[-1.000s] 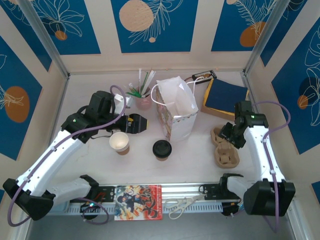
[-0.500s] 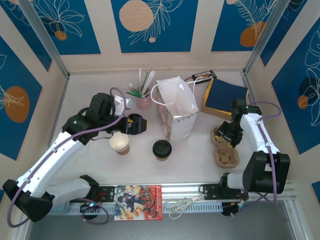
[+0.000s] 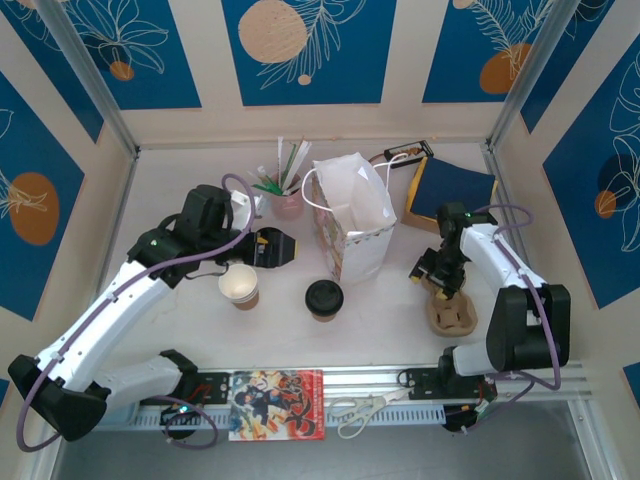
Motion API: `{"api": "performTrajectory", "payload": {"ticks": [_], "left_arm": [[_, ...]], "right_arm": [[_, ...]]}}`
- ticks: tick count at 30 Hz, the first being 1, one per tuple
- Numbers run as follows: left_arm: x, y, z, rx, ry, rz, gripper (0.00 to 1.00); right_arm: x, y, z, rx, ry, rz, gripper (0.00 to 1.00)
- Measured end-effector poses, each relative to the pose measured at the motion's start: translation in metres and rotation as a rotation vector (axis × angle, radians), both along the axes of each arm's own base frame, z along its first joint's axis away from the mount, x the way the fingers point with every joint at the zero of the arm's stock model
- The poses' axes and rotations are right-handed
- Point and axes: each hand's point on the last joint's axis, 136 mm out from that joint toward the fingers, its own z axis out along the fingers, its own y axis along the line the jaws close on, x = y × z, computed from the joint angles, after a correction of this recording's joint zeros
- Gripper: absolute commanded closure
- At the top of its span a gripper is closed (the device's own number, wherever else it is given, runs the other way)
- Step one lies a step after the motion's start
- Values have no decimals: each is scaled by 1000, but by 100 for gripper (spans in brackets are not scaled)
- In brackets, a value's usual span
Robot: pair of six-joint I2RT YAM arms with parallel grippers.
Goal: Pack the takeout coffee
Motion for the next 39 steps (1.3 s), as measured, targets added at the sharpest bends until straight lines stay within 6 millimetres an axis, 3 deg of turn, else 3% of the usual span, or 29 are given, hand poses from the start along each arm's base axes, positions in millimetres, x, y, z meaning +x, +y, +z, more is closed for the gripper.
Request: {"api": "performTrajectory", "payload": {"ticks": [4,10,18,22,29,39], "left_arm": [[0,0,0,1,0,1,0],[2,0,-3,9,4,6,0],[3,0,-4,12,5,9,0],[4,0,-3,10,1,9,0],[6,-2,0,0,-14,9,0],[7,-2,0,0,-15,9,0]], "right_arm": [[8,8,1,12,-11,14,40],[38,18,6,35,-55,23,41],[68,18,31,31,-139,48,41],[63,10,36,4,-144,94,48],[48,-21,34,-56,-107,107,48],[33,-26,24,-69,-27,132,48]]}}
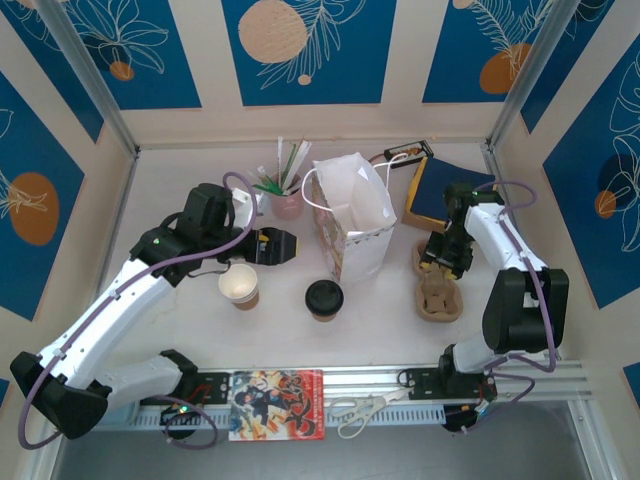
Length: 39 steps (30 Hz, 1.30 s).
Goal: Pack the takeout coffee
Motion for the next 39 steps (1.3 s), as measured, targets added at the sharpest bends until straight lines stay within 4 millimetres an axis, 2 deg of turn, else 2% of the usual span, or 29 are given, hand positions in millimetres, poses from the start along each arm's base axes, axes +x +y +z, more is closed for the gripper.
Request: {"api": "performTrajectory", "payload": {"ticks": [14,26,32,39], "left_arm": [[0,1,-5,10,6,1,0],[0,1,-5,10,5,1,0],[0,1,-6,11,7,1,0],[-2,2,-12,21,15,-1,0]], "right_arm": [[-1,6,-18,-5,73,39,51],[-2,21,-16,16,65,61,50],[7,13,-7,9,36,39,48],[1,4,-12,4,60,23,46]]}}
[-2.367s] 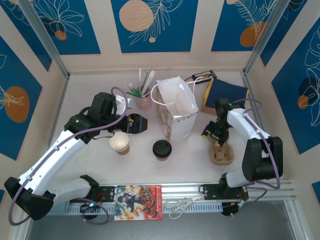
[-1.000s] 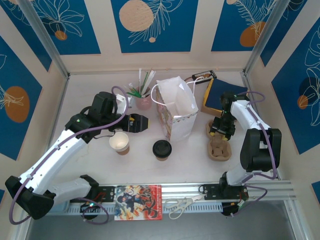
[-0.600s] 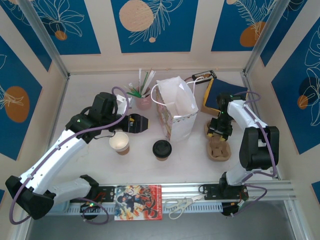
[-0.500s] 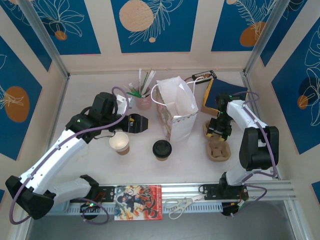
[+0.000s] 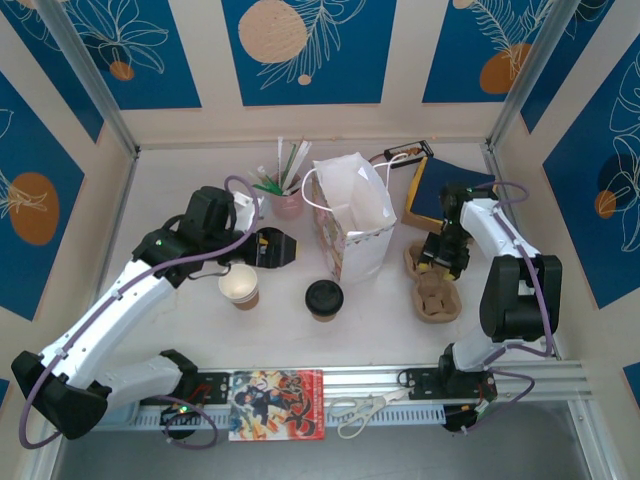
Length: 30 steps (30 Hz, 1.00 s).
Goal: Pack the takeout coffee
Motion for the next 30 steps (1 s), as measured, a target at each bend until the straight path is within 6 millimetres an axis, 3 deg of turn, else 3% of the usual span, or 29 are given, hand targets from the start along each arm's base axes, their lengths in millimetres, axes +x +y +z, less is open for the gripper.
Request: {"api": "performTrajectory", "payload": {"ticks": [13,19,30], "left_arm": [[0,1,0,0,-1,2,0],[-2,2,4,-8,-14,2,0],[-3,2,4,-8,-14,2,0]], "right_arm": [[-4,7,-10,0,42,38,47],[-6,12,-13,-1,58,60,59],[-7,16,-13,0,61,62,68]]}}
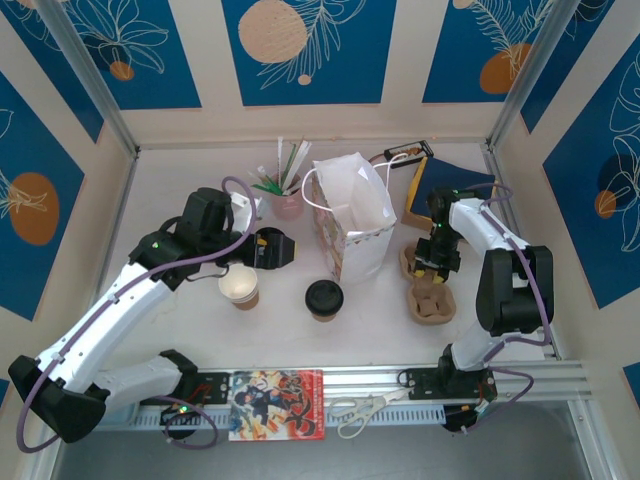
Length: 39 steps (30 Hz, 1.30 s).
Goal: Pack the takeout coffee
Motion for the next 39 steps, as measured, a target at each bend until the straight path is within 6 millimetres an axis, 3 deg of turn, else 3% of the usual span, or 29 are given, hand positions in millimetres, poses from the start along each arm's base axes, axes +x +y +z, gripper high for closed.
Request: {"api": "performTrajectory", "payload": {"ticks": [9,17,23,29,39], "left_arm": [[-1,2,-1,3,-3,5,0],[-2,3,-4,6,1,6,0],[-3,3,-6,8,4,6,0],[-3,3,-6,8,4,6,0],[-3,4,-6,8,4,6,0]], "right_arm": [[4,20,6,69,-3,-65,66],[12,38,19,145,-36,-126,54],[12,38,22,99,-65,-8,46],[5,37,21,15,-67,137,48],[1,26,14,-44,-47,185,51]]}}
